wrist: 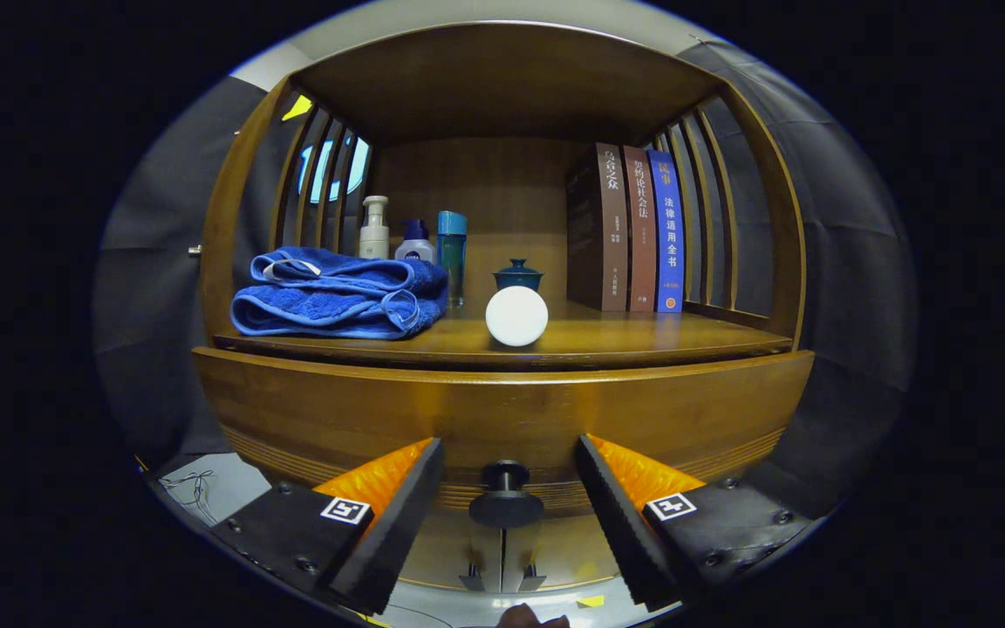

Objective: Pull open the drawer, take out the items inside it, and place them on the countertop above the cabinet.

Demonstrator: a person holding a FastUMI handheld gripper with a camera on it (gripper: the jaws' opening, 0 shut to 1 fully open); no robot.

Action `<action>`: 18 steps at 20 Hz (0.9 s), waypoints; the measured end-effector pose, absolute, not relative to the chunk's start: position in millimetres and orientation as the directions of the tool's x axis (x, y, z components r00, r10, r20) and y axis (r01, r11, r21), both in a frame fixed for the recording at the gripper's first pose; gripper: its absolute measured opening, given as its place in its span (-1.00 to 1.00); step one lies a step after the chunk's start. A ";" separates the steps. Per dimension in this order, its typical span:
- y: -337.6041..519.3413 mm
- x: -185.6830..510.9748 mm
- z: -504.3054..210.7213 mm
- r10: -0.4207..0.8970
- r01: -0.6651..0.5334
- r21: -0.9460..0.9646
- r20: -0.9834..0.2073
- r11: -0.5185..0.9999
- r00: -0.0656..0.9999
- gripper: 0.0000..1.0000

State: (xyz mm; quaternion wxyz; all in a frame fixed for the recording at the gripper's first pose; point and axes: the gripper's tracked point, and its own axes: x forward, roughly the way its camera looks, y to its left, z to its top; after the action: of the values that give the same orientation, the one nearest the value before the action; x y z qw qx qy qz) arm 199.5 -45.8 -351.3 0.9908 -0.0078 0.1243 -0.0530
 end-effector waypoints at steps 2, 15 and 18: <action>-46.3 203.8 -352.0 -0.108 0.100 -0.047 -0.246 0.994 0.963 0.99; -29.9 190.3 -303.4 -0.076 0.063 -0.074 -0.184 0.995 0.980 0.98; -20.9 174.7 -253.5 -0.051 0.044 -0.062 -0.127 0.997 0.991 0.98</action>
State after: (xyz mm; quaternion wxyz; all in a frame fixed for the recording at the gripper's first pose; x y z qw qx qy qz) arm 174.7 -20.9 -253.5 0.9972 -0.0296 0.0642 -0.0239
